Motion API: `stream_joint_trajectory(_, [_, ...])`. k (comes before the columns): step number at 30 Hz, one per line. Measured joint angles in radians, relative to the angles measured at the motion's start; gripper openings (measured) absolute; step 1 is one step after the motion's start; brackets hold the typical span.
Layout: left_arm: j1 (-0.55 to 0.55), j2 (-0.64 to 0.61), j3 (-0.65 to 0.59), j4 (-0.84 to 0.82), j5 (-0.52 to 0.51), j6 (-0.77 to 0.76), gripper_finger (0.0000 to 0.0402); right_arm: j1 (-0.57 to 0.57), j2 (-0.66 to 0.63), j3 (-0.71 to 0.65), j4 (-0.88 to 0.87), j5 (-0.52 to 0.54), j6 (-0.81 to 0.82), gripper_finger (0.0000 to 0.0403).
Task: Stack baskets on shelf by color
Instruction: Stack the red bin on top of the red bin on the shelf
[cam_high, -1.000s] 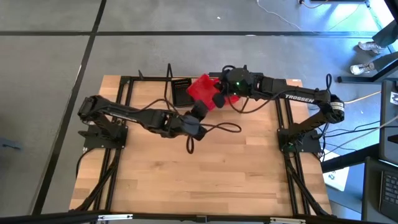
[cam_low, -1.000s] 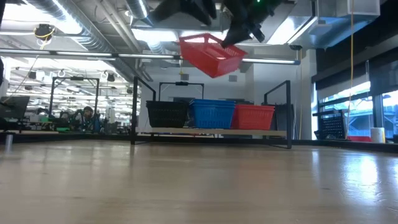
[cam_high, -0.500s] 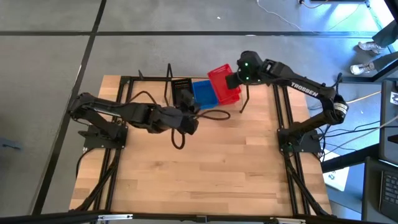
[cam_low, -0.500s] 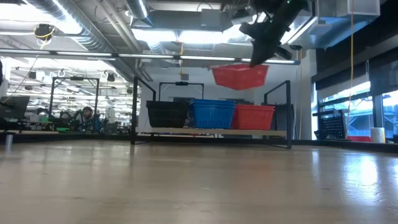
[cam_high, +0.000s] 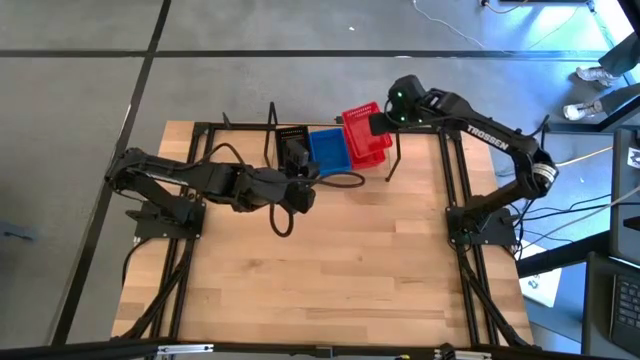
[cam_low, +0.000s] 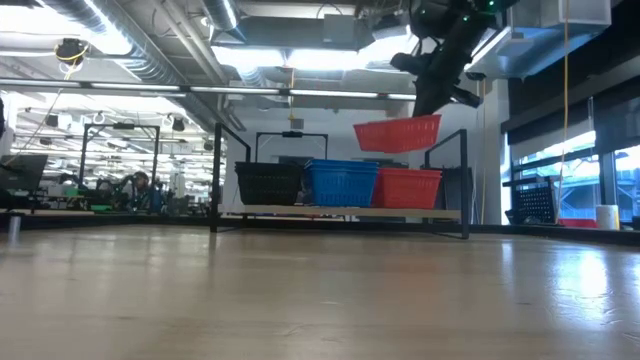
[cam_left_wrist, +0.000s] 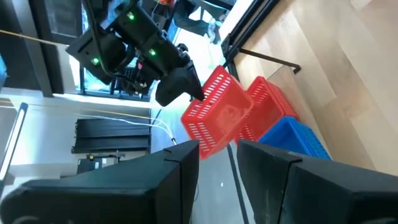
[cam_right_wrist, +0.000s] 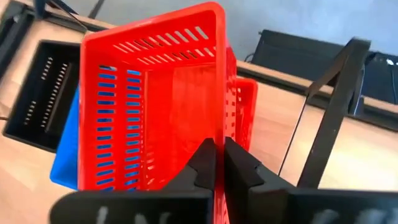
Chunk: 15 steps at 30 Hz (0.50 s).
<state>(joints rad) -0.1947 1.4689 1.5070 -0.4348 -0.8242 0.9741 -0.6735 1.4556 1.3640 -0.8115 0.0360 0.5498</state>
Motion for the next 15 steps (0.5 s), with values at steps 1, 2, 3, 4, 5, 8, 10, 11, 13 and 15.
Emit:
stream_joint_trajectory(1, [0.0, 0.0, 0.0, 0.0, 0.0, 0.0, 0.0103, 0.0, 0.006, 0.0, -0.005, -0.002, 0.001, 0.0006])
stream_joint_trajectory(2, [0.0, 0.0, 0.0, 0.001, 0.0, 0.0, 0.0103, 0.0, 0.012, -0.001, -0.006, -0.003, 0.008, 0.0006])
stream_joint_trajectory(3, [0.0, 0.0, 0.0, 0.001, 0.0, 0.0, 0.0103, 0.0, 0.018, -0.001, -0.005, -0.005, 0.018, 0.0006])
stream_joint_trajectory(4, [0.0, 0.0, 0.0, 0.001, 0.0, 0.0, 0.0103, 0.0, 0.026, -0.001, -0.003, -0.007, 0.018, 0.0006])
stream_joint_trajectory(5, [0.0, 0.0, 0.0, 0.001, 0.0, 0.0, 0.0103, 0.0, 0.034, -0.001, -0.005, -0.01, 0.018, 0.0006])
stream_joint_trajectory(8, [0.0, 0.0, 0.0, 0.001, -0.001, 0.0, 0.0103, 0.0, 0.057, -0.001, -0.007, -0.027, 0.019, 0.0007])
stream_joint_trajectory(10, [0.0, 0.0, 0.0, 0.001, -0.001, 0.001, 0.0103, -0.001, 0.07, -0.001, -0.006, -0.03, 0.016, 0.0007])
stream_joint_trajectory(11, [0.0, 0.0, 0.0, 0.001, -0.001, 0.0, 0.0103, -0.001, 0.078, -0.001, -0.005, -0.031, 0.016, 0.0007])
stream_joint_trajectory(13, [0.0, 0.0, 0.0, 0.001, -0.001, 0.001, 0.0103, -0.004, 0.095, -0.001, -0.006, -0.033, 0.021, 0.0007])
stream_joint_trajectory(15, [0.0, 0.0, 0.0, 0.001, -0.001, 0.001, 0.0103, -0.005, 0.11, -0.001, -0.005, -0.052, 0.021, 0.0011])
